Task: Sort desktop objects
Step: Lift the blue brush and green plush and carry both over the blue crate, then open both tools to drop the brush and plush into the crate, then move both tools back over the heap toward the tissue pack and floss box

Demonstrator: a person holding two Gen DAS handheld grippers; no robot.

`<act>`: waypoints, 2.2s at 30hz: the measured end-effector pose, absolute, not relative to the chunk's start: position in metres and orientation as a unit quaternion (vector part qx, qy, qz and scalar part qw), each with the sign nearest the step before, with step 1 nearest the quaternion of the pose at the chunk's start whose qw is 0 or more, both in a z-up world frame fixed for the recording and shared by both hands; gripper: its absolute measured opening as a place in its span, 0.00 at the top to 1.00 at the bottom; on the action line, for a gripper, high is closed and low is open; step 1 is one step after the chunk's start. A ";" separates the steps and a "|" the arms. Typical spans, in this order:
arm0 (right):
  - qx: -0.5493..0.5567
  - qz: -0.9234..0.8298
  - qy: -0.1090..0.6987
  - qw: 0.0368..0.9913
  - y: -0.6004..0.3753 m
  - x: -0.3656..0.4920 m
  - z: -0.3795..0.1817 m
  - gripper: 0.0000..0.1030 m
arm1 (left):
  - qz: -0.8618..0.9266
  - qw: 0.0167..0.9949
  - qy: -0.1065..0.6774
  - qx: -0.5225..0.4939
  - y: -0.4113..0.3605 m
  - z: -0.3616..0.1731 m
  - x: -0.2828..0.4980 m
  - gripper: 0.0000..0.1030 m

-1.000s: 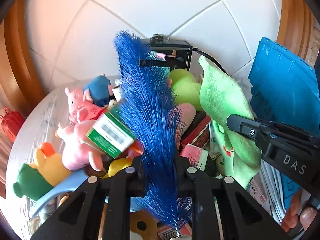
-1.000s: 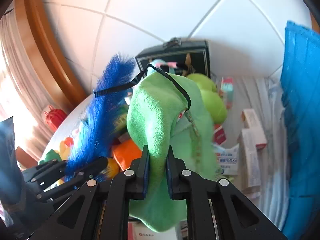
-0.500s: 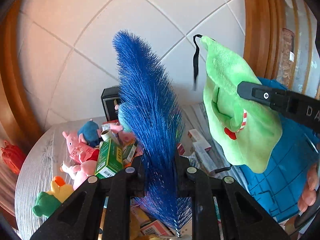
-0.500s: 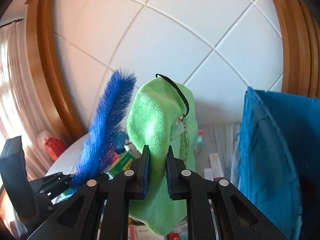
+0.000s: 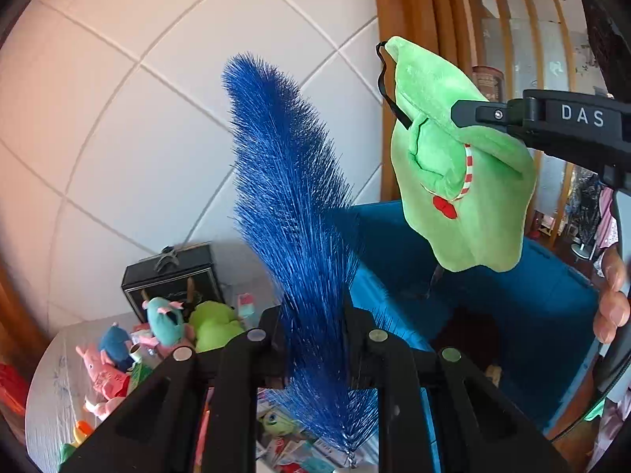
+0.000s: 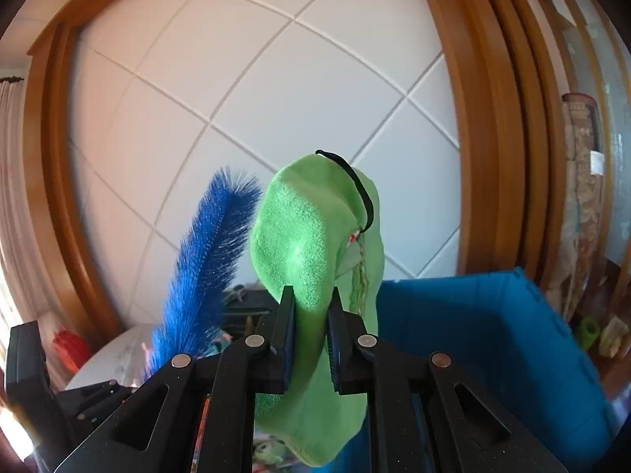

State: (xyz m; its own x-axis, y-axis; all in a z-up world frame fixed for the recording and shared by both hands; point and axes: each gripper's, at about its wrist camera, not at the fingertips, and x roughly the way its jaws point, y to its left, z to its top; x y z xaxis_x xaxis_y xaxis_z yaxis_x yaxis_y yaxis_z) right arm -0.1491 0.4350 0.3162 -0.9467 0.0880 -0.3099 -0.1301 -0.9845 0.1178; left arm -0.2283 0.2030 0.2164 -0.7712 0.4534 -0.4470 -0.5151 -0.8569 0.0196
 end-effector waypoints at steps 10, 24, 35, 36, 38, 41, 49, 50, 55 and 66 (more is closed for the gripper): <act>-0.207 0.969 0.042 0.131 0.581 -0.149 0.313 0.87 | 0.895 0.313 0.096 -0.303 0.375 0.208 -0.272 0.83; -0.402 0.895 0.039 0.190 0.695 -0.257 0.142 0.86 | 0.836 0.220 0.191 -0.466 0.492 0.096 -0.351 0.64; -0.466 0.869 0.044 0.159 0.683 -0.267 0.117 0.19 | 0.816 0.188 0.179 -0.517 0.483 0.080 -0.357 0.43; -0.473 0.865 0.042 0.162 0.683 -0.267 0.115 0.14 | 0.815 0.189 0.177 -0.519 0.481 0.081 -0.356 0.43; -0.483 0.859 0.036 0.167 0.681 -0.268 0.115 0.12 | 0.810 0.195 0.173 -0.526 0.479 0.082 -0.352 0.43; -0.502 0.848 0.034 0.170 0.680 -0.264 0.115 0.03 | 0.807 0.203 0.174 -0.526 0.476 0.089 -0.342 0.43; -0.503 0.849 0.035 0.158 0.667 -0.233 0.138 0.01 | 0.808 0.229 0.172 -0.514 0.464 0.110 -0.317 0.43; -0.501 0.851 0.036 0.157 0.665 -0.228 0.142 0.01 | 0.810 0.231 0.170 -0.512 0.461 0.112 -0.316 0.43; -0.487 0.858 0.042 0.155 0.651 -0.209 0.163 0.01 | 0.816 0.243 0.162 -0.499 0.442 0.130 -0.298 0.43; -0.439 0.889 0.049 0.122 0.579 -0.188 0.210 0.01 | 0.848 0.245 0.136 -0.450 0.368 0.175 -0.262 0.43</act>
State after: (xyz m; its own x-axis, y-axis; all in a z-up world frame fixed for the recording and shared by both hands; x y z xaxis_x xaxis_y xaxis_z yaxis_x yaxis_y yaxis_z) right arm -0.1876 0.5790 0.2104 -0.5844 0.1733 -0.7928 -0.2591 -0.9656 -0.0201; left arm -0.2621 0.3683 0.1752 -0.4745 0.2925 -0.8302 -0.5372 -0.8434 0.0099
